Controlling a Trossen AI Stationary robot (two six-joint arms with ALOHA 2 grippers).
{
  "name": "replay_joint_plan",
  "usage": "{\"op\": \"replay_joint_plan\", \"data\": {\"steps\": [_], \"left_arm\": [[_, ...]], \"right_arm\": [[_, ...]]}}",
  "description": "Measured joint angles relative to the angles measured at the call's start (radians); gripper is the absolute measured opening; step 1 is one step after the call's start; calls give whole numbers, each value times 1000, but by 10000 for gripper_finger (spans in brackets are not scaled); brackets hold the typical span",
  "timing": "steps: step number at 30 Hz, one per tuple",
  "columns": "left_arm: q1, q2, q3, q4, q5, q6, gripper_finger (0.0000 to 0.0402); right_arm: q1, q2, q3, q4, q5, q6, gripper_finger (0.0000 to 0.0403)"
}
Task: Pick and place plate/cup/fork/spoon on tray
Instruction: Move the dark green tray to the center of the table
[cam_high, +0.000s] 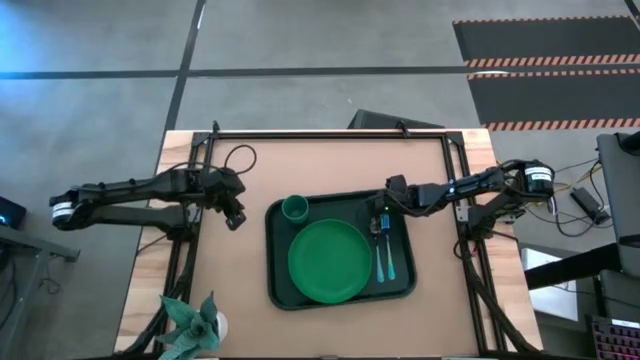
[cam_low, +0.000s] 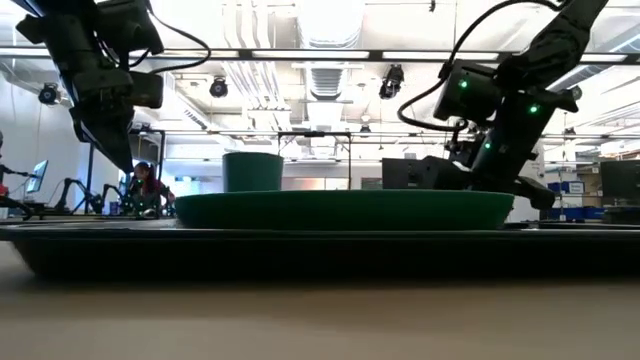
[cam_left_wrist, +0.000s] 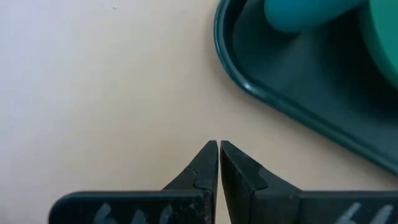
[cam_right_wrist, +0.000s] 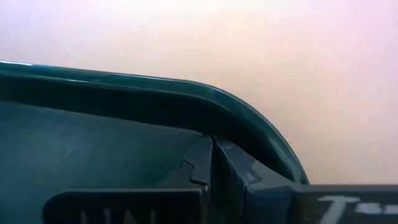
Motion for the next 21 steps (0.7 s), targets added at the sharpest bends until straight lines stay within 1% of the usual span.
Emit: {"op": "replay_joint_plan", "data": {"steps": [8,10,13,15,17,21], "left_arm": [[0,49,0,1,3,0,0],[0,58,0,16,4,0,0],[-2,63,0,66,16,0,0],[-2,68,0,115,41,-1,0],[-2,78,0,162,66,-18,0],[-2,118,-19,297,135,-46,0]], "right_arm": [[-87,0,0,24,0,-92,8],[-96,0,-3,63,6,-119,8],[-95,-26,-1,172,14,-159,8],[-88,-67,30,210,15,-203,8],[-75,-110,73,213,15,-265,8],[-36,-200,191,216,16,-411,8]]}}
